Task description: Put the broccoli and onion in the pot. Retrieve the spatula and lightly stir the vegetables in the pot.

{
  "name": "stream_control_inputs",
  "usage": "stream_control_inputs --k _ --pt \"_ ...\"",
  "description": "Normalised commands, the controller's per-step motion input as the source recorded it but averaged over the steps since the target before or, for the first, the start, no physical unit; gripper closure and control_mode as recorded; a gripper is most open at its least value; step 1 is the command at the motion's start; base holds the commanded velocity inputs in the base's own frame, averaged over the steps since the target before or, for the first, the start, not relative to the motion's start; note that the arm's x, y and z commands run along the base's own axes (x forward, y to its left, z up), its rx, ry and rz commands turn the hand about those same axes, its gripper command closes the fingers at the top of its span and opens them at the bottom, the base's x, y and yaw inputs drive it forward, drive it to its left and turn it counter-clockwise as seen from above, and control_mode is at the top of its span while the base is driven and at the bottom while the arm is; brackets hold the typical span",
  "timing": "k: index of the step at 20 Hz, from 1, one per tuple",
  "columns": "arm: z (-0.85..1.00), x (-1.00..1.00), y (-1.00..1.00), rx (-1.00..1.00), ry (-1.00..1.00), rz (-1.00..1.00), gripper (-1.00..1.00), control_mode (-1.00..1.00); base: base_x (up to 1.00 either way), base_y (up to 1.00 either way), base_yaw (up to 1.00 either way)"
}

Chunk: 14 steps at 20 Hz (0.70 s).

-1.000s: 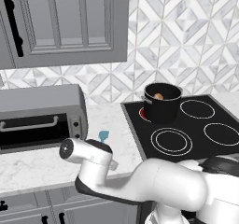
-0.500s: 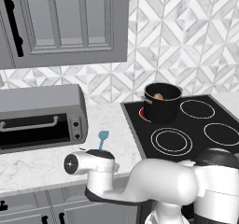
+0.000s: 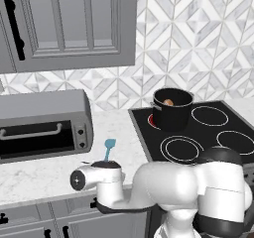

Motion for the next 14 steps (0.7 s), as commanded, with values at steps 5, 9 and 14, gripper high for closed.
stream_control_inputs --k 5,9,14 --pt "-0.22 0.10 0.02 -0.06 -0.02 0.05 -1.00 -1.00 0.00 0.00 0.00" --pt "-0.22 0.20 0.00 -0.06 -0.02 0.04 -1.00 -1.00 0.00 0.00 0.00" --pt "-0.19 0.19 0.12 -0.04 -0.03 0.06 -1.00 -1.00 0.00 0.00 0.00"
